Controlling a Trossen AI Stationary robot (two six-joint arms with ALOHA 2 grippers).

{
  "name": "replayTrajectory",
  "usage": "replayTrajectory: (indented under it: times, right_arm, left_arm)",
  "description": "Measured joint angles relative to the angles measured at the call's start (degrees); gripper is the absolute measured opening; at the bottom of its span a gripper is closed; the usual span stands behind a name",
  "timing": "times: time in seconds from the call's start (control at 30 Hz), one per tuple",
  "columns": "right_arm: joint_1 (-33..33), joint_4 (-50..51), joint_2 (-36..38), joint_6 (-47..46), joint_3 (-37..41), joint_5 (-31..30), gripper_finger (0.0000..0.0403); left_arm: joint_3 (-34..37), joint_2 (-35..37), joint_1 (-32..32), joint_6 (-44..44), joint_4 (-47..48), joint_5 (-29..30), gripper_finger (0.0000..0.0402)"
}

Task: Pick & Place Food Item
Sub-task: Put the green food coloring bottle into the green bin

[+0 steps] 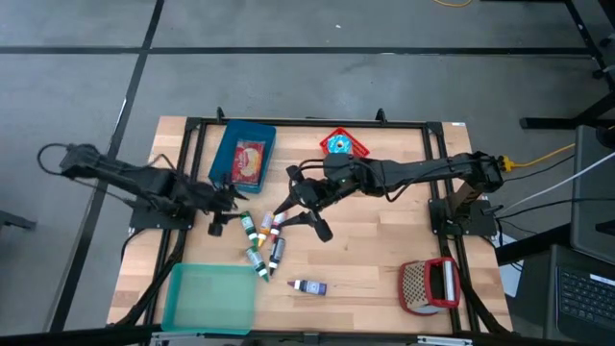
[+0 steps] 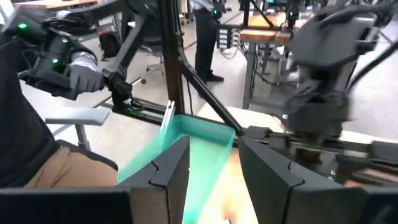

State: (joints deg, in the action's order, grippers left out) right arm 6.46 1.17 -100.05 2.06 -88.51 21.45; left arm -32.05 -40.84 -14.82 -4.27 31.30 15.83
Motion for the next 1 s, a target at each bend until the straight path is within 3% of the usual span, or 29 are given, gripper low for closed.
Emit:
replayTrajectory:
  times: [0.33,0.77,1.0]
  right_arm:
    - [0.0,1.7,0.0,-0.3,0.0,0.2,0.0142]
    - [0.0,2.4,0.0,-0.1,0.0,0.3,0.0142]
    - [0.0,2.5,0.0,0.1,0.0,0.5,0.0142]
  left_arm:
    - [0.0,-16.6,-7.8,-3.9,0.8,4.2,0.0212]
    - [0.0,-27.5,-8.1,-10.7,1.5,2.6,0.0212]
    - [-0.1,-32.6,-8.0,-12.0,1.6,4.8,0.0212]
